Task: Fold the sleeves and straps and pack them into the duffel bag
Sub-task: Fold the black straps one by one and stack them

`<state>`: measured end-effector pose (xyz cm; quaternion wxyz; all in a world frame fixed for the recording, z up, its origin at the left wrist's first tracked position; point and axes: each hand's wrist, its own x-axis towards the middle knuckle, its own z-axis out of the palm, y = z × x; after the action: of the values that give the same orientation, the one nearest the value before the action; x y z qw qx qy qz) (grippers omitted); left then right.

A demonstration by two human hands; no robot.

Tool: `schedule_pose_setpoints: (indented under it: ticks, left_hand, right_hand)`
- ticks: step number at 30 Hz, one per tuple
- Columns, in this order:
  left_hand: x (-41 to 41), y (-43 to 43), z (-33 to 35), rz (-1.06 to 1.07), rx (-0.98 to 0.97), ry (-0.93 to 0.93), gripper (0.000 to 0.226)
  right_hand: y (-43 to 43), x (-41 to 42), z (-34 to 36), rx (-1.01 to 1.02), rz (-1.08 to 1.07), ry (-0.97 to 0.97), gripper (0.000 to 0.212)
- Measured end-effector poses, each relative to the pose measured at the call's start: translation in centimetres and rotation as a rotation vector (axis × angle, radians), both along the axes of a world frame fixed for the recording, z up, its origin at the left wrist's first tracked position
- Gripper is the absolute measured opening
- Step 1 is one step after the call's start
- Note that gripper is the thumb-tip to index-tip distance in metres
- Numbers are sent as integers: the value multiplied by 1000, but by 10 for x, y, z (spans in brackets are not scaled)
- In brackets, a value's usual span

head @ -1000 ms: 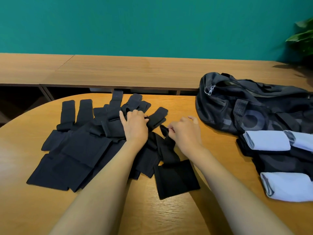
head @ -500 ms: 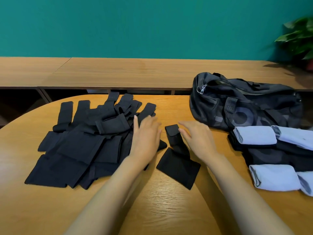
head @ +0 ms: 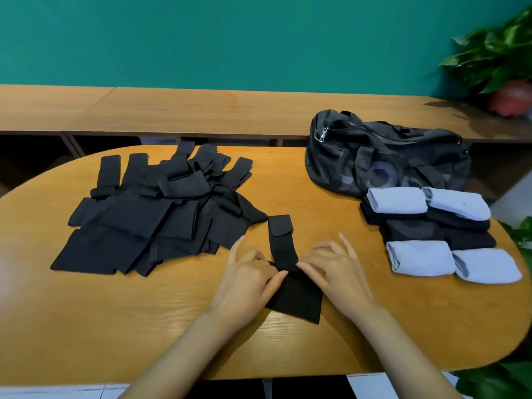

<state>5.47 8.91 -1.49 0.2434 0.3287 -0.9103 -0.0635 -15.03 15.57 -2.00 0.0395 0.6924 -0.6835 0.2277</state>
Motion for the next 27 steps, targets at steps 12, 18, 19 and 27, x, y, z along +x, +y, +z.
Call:
schedule_pose_setpoints:
  ticks: [12, 18, 19, 27]
  left_hand:
    - [-19, -48, 10, 170, 228, 0, 21]
    - [-28, -60, 6, 260, 263, -3, 24]
    - [-30, -61, 7, 285, 271, 15, 26]
    - [-48, -73, 12, 381, 882, 428, 56]
  right_hand:
    - [-90, -17, 23, 243, 177, -38, 28]
    - [-103, -27, 8, 128, 205, 99, 12]
    - [-102, -27, 7, 75, 199, 115, 9]
    - [-81, -12, 24, -299, 219, 38, 22]
